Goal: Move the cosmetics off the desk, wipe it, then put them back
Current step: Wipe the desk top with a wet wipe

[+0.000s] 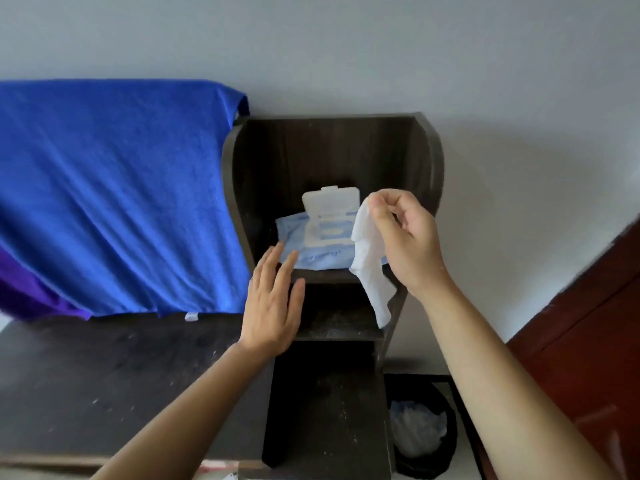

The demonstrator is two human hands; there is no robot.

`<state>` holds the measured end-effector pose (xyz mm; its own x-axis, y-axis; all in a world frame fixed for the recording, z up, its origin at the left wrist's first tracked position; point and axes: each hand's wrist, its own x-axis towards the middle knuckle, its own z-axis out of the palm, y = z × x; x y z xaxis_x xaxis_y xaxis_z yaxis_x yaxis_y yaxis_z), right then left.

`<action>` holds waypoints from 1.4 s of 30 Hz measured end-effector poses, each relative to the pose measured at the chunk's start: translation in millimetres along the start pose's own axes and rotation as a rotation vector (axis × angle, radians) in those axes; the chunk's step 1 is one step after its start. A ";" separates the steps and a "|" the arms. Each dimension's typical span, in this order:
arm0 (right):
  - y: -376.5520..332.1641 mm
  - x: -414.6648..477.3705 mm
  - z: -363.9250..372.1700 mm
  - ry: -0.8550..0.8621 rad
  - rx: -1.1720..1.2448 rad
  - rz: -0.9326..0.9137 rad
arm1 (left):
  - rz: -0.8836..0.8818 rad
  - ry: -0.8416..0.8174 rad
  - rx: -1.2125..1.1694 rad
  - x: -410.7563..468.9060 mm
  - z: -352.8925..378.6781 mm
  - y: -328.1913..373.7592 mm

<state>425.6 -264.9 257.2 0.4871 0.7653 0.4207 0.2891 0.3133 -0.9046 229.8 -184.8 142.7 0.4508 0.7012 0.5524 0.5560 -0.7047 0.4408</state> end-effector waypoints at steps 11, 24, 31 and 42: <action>73.1 -83.6 99.0 -0.361 0.016 0.214 | -0.336 -0.126 0.263 -121.4 -54.6 -89.3; 91.2 -176.3 270.0 -0.237 0.003 0.410 | -0.398 -0.266 0.205 -192.6 -127.0 -233.3; 155.2 -215.4 280.7 0.129 -0.061 0.838 | -0.386 -0.404 0.178 -223.4 -121.8 -294.9; 230.7 -310.8 309.5 -0.127 -0.892 0.393 | -0.299 -0.601 0.309 -264.7 -53.5 -350.6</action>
<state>85.8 -256.5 -103.5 0.6046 0.7953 0.0433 0.6673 -0.4761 -0.5727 -121.9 -129.2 -120.1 0.5045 0.8595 -0.0822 0.8465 -0.4735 0.2434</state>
